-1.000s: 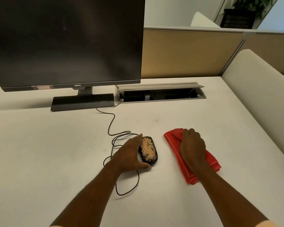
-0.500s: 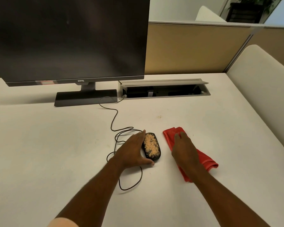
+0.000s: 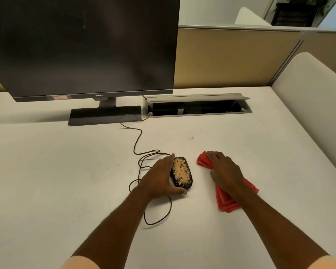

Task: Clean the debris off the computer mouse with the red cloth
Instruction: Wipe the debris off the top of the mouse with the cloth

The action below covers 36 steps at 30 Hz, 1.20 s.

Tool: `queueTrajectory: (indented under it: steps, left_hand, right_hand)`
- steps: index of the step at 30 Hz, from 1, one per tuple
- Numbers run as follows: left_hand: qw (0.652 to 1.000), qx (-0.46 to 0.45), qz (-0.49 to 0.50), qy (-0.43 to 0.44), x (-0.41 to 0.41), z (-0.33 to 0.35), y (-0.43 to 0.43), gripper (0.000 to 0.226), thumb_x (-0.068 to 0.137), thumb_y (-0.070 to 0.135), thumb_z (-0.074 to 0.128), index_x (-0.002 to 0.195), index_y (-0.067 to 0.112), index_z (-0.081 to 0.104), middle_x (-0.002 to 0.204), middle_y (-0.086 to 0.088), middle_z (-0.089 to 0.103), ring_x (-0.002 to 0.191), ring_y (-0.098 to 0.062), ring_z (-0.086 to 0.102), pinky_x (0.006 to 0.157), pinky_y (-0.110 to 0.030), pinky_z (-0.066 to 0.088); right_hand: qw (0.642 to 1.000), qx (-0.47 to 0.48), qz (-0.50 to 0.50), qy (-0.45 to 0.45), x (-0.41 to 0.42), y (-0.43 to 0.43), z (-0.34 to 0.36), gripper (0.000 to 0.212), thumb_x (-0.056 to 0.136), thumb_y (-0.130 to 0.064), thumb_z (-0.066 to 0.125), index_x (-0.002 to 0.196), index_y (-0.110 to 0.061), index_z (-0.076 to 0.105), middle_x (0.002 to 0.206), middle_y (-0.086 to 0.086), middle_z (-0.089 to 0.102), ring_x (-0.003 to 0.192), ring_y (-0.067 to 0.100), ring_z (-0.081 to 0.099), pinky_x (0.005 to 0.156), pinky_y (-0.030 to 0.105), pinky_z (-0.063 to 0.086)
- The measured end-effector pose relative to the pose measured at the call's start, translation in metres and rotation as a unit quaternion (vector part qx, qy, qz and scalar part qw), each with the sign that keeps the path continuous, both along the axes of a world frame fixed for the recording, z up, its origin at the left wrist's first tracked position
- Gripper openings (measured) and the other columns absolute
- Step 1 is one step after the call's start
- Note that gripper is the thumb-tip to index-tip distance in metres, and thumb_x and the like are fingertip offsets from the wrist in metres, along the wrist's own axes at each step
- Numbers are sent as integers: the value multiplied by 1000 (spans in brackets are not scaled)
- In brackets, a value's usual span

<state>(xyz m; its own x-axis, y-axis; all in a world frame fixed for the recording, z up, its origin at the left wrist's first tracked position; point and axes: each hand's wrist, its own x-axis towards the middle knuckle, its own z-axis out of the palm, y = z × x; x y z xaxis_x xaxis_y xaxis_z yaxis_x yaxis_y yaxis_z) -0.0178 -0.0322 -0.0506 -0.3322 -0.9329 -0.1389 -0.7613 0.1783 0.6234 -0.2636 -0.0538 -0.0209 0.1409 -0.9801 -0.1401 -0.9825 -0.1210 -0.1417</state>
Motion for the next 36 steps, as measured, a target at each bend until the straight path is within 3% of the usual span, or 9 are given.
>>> queueTrajectory:
  steps: [4, 8, 16, 21, 24, 28, 33, 36]
  left_hand:
    - [1000, -6, 3, 3, 0, -1, 0, 134, 52, 81, 69, 154, 19, 8, 159, 0, 22, 145, -14, 19, 115, -25, 16]
    - [1000, -12, 3, 1, 0, -2, 0, 134, 52, 80, 69, 154, 19, 8, 159, 0, 23, 145, -15, 20, 116, -27, 19]
    - [1000, -14, 5, 4, -1, -3, 0, 134, 51, 81, 69, 154, 20, 8, 158, 0, 25, 143, -15, 22, 115, -29, 23]
    - [1000, -11, 4, 5, 0, -3, 0, 134, 51, 82, 69, 154, 20, 8, 158, 0, 25, 143, -15, 23, 116, -31, 24]
    - [1000, -4, 8, 7, 0, -4, 0, 135, 51, 82, 69, 154, 20, 7, 159, 1, 23, 144, -14, 19, 114, -25, 18]
    - [1000, 0, 10, 10, 0, -4, 1, 135, 51, 81, 70, 154, 21, 6, 159, 2, 22, 144, -12, 18, 112, -23, 15]
    - [1000, -8, 8, 9, 0, -2, 1, 134, 52, 81, 70, 154, 20, 7, 158, 0, 24, 144, -14, 21, 115, -27, 20]
    - [1000, -12, 2, 7, 0, -1, 1, 134, 53, 80, 70, 154, 18, 8, 158, -1, 25, 143, -16, 22, 116, -31, 23]
  right_hand:
    - [998, -36, 46, -1, 9, -20, 14, 59, 84, -11, 59, 139, -25, 45, 143, 3, 45, 109, 31, 57, 79, 41, 52]
    - [994, -54, 93, -7, 23, -39, 26, 60, 84, -16, 64, 139, -27, 44, 143, 2, 45, 108, 31, 58, 78, 44, 55]
    - [984, 7, 177, 20, 45, -47, 24, 67, 90, -27, 60, 148, -38, 29, 155, -3, 33, 124, 29, 50, 89, 43, 48]
    - [975, 58, 215, 12, 39, -46, 22, 64, 91, -25, 56, 146, -46, 30, 156, -14, 30, 126, 22, 48, 92, 39, 44]
    - [971, 70, 227, 24, 31, -48, 25, 65, 89, -20, 57, 143, -49, 35, 155, -18, 32, 125, 20, 47, 91, 39, 45]
    - [972, 42, 228, 42, 26, -52, 31, 60, 89, -22, 59, 141, -47, 39, 154, -13, 34, 123, 22, 49, 86, 40, 48]
    - [976, 9, 215, 15, 41, -55, 38, 57, 90, -39, 59, 143, -39, 39, 153, -3, 36, 121, 29, 51, 85, 42, 47]
    - [975, 14, 218, 44, 50, -54, 37, 61, 91, -32, 60, 146, -37, 34, 153, -3, 37, 121, 28, 51, 85, 40, 47]
